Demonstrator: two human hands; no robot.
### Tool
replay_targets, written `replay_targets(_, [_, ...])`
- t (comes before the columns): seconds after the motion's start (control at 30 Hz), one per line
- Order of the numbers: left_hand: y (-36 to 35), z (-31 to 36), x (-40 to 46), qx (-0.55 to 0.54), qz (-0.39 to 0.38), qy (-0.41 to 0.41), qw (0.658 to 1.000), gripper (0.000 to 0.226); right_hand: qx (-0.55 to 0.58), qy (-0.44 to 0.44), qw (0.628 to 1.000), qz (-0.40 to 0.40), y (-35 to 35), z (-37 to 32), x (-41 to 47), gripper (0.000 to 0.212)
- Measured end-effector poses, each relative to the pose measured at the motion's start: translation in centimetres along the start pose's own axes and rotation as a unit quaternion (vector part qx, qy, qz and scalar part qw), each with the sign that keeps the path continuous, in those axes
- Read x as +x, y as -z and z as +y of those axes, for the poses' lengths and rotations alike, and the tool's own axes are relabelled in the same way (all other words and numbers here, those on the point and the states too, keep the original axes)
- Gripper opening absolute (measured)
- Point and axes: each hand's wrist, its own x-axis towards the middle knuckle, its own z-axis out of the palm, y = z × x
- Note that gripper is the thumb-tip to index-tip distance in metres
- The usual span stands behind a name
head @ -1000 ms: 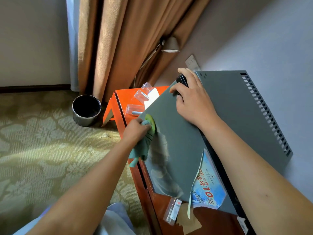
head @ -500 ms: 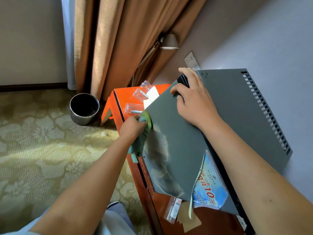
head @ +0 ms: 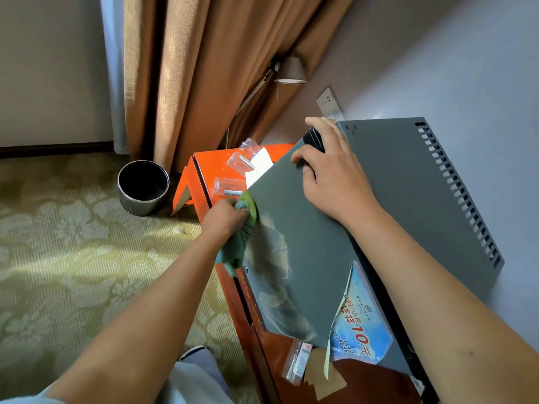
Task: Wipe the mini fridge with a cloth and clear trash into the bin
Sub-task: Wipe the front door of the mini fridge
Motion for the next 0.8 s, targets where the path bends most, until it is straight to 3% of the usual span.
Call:
replay_targets(0.1, [-0.1, 0.8, -0.8, -0.006, 0.009, -0.026, 1.000, 0.028, -0.001, -0.002, 1.000, 0.000, 0.0, 0.0, -0.1, 0.021])
replay_targets(0.27, [1.2, 3.1, -1.4, -0.070, 0.100, -0.084, 0.989, 0.017, -0.005, 0.001, 1.000, 0.000, 0.0, 0.0, -0.2, 0.020])
replay_targets(0.47, [-0.8, 0.7, -3.1, 0.036, 0.011, -0.050, 0.998, 0.030, -0.010, -0.002, 1.000, -0.001, 0.0, -0.1, -0.2, 0.021])
replay_targets(0.67, [-0.2, 3.1, -3.9, 0.024, 0.016, -0.102, 0.994, 0.023, -0.014, -0.001, 1.000, 0.005, 0.1, -0.1, -0.3, 0.021])
replay_targets(0.8, [-0.3, 1.7, -3.5, 0.034, 0.017, -0.061, 0.997, 0.027, -0.019, -0.001, 1.000, 0.004, 0.0, -0.2, -0.3, 0.021])
